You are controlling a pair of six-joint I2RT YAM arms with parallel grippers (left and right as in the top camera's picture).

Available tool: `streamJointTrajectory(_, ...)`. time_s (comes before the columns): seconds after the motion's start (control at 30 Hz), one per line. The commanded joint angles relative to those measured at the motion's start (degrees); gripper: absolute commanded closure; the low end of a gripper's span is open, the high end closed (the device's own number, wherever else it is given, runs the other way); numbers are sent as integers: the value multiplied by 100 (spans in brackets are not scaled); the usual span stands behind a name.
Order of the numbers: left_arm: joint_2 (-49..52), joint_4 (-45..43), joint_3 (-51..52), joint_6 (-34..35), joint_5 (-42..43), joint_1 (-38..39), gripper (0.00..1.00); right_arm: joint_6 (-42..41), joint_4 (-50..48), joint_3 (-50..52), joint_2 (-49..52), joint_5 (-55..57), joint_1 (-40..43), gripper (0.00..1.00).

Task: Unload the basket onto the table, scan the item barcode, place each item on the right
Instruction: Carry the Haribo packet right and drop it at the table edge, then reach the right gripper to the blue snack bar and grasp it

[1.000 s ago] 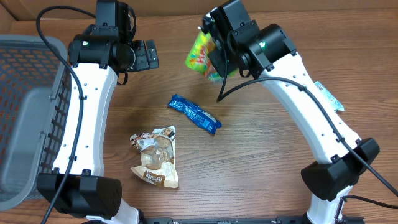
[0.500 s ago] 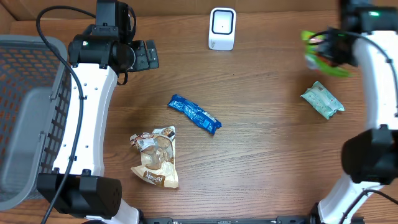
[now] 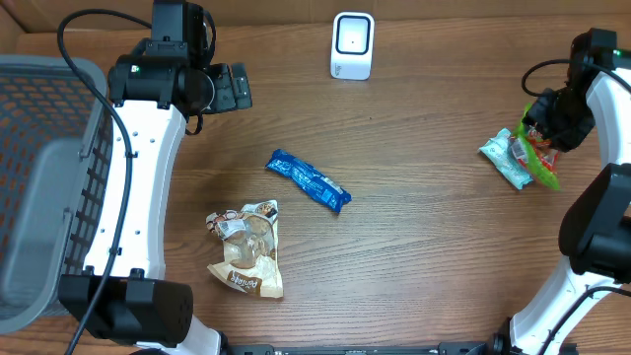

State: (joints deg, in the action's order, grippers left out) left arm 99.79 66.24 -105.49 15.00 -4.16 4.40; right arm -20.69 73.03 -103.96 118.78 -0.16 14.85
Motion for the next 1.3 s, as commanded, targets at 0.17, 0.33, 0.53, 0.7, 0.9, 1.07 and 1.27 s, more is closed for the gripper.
streamJointTrajectory(0.17, 28, -7, -149, -24, -50, 11, 0, 1355, 551, -1419, -155, -1412, -769, 38)
streamJointTrajectory(0.33, 28, -7, -149, -24, -50, 11, 0, 1923, 280, -1421, -96, -2107, -1781, 30)
streamJointTrajectory(0.53, 28, -7, -149, -24, -50, 11, 0, 2321, -9, -1126, 229, -1941, -3086, 27)
streamJointTrajectory(0.7, 28, -7, -149, -24, -50, 4, 0, 2461, -284, -743, 621, -1875, -3906, 23)
streamJointTrajectory(0.9, 28, -7, -149, -24, -52, 15, 0, 2590, -341, -531, 1067, -1880, -4295, 23)
streamJointTrajectory(1.07, 28, -7, -149, -24, -50, 15, 0, 2540, -334, -407, 1250, -2087, -4406, 25)
streamJointTrajectory(1.27, 28, -7, -149, -24, -50, 11, 0, 2293, -313, -205, 1250, -2293, -4516, 48)
